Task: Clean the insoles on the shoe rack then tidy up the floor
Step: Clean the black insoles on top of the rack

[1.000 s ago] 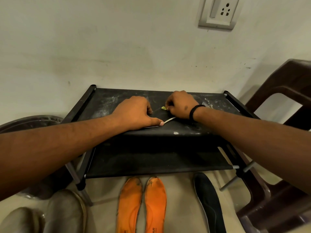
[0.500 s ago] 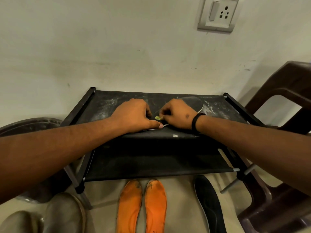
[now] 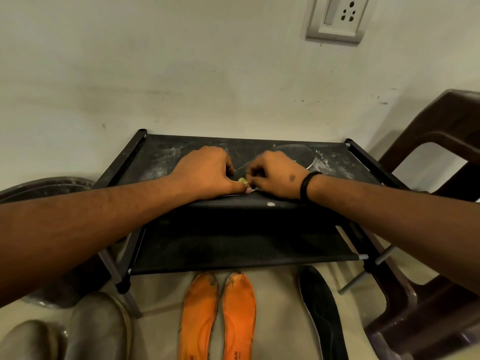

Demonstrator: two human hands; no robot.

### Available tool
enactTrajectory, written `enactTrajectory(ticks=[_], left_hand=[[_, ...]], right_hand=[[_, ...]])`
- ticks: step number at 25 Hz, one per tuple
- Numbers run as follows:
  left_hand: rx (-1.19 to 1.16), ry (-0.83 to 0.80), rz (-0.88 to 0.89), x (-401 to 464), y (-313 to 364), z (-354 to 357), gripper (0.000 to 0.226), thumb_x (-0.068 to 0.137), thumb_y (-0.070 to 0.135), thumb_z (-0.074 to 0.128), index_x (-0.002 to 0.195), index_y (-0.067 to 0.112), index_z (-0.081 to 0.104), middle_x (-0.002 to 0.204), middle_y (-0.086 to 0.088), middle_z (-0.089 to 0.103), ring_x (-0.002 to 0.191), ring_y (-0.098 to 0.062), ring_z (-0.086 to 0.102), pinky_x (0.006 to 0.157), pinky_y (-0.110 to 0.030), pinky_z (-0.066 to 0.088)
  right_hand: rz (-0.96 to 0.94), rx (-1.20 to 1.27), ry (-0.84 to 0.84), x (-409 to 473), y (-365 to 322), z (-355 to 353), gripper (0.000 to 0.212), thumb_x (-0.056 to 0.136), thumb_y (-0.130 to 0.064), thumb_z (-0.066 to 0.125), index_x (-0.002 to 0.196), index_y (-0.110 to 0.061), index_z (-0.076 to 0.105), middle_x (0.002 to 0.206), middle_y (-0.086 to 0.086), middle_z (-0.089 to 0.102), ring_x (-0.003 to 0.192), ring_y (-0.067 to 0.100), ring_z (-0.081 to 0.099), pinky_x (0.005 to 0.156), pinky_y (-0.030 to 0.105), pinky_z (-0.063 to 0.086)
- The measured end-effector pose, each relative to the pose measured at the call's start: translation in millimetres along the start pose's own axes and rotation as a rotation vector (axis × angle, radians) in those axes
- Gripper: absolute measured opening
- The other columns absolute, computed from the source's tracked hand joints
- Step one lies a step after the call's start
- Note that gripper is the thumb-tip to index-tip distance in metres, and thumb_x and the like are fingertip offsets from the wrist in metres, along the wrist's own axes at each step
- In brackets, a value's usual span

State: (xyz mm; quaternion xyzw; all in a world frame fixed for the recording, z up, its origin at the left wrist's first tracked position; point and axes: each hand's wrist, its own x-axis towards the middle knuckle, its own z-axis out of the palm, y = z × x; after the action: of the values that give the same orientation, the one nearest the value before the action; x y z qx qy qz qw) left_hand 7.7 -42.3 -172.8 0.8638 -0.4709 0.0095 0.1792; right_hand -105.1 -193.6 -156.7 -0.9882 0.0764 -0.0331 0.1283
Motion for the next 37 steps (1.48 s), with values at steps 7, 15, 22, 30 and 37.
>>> enactTrajectory(ticks=[7,15,22,30,37], left_hand=[[0.025,-0.012,0.000,-2,1,-1,0.065,0.067,0.078,0.068,0.104,0.026,0.078,0.096,0.009,0.075,0.086,-0.008,0.069,0.078,-0.037,0.061],[0.049,-0.012,-0.005,-2,2,-2,0.067,0.066,0.080,0.067,0.105,0.026,0.077,0.099,0.010,0.075,0.090,-0.010,0.068,0.079,-0.037,0.060],[0.062,-0.014,-0.006,0,6,-3,0.067,0.067,0.080,0.067,0.104,0.025,0.077,0.098,0.009,0.075,0.089,-0.010,0.068,0.079,-0.038,0.060],[0.064,-0.014,-0.003,-2,8,-4,0.067,0.069,0.079,0.067,0.107,0.025,0.077,0.100,0.009,0.074,0.090,-0.010,0.068,0.079,-0.038,0.060],[0.073,0.002,-0.002,-2,5,-2,0.069,0.066,0.081,0.065,0.107,0.027,0.076,0.098,0.010,0.074,0.088,-0.010,0.068,0.077,-0.037,0.061]], right_hand=[[0.026,0.036,0.016,2,1,-1,0.014,0.089,-0.014,0.062,0.084,-0.014,0.074,0.083,-0.003,0.071,0.077,0.012,0.065,0.075,0.026,0.054],[0.104,-0.034,0.052,9,19,-6,0.017,0.088,-0.012,0.059,0.084,-0.015,0.076,0.085,0.002,0.074,0.077,0.015,0.066,0.075,0.029,0.055],[0.129,-0.077,0.014,9,25,-15,0.016,0.090,-0.015,0.060,0.090,-0.014,0.076,0.090,0.002,0.074,0.083,0.017,0.067,0.084,0.035,0.056],[0.047,-0.011,-0.030,0,26,-15,0.014,0.091,-0.017,0.063,0.093,-0.014,0.077,0.093,-0.001,0.074,0.082,0.010,0.066,0.081,0.027,0.054],[-0.032,0.047,-0.078,-8,11,-9,0.013,0.091,-0.016,0.064,0.092,-0.015,0.077,0.087,-0.006,0.073,0.079,0.005,0.066,0.073,0.016,0.052]])
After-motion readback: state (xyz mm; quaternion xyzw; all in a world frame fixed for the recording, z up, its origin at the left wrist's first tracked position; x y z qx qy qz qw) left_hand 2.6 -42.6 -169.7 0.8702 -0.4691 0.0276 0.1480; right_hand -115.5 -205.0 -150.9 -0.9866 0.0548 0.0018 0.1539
